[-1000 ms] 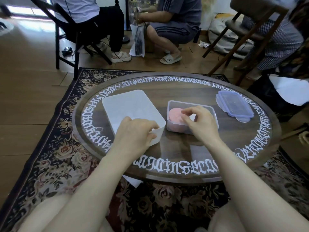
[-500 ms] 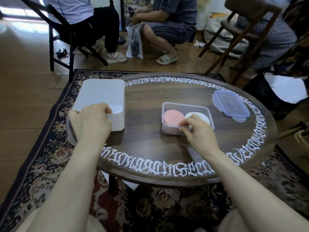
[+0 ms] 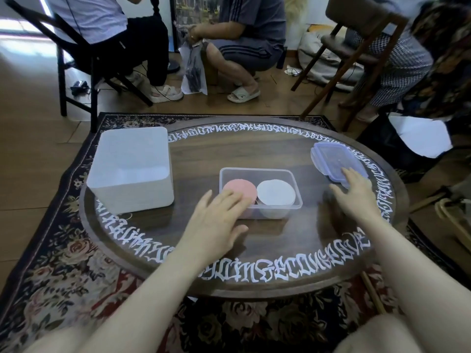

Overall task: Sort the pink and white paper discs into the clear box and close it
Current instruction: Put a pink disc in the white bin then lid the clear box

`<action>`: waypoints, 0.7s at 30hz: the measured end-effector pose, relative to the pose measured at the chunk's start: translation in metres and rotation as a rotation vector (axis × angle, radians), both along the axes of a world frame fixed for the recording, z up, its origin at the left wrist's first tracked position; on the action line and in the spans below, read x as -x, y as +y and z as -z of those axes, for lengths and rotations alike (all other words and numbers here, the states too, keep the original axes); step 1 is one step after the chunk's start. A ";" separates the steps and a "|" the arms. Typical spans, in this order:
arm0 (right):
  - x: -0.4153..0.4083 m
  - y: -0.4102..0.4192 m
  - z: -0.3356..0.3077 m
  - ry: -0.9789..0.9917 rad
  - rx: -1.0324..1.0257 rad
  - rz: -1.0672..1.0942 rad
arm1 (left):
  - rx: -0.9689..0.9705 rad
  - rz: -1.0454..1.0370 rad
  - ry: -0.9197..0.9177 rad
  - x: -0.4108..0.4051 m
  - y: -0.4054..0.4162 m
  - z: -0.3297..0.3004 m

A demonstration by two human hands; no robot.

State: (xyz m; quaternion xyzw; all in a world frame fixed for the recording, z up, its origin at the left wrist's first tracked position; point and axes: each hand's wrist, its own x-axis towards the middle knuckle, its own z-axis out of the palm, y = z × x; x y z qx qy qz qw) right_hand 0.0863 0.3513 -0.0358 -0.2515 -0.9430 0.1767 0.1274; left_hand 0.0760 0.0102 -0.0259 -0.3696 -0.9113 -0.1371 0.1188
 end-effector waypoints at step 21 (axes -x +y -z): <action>0.001 -0.020 0.003 0.079 0.028 -0.164 | -0.045 -0.103 0.006 0.014 0.003 -0.013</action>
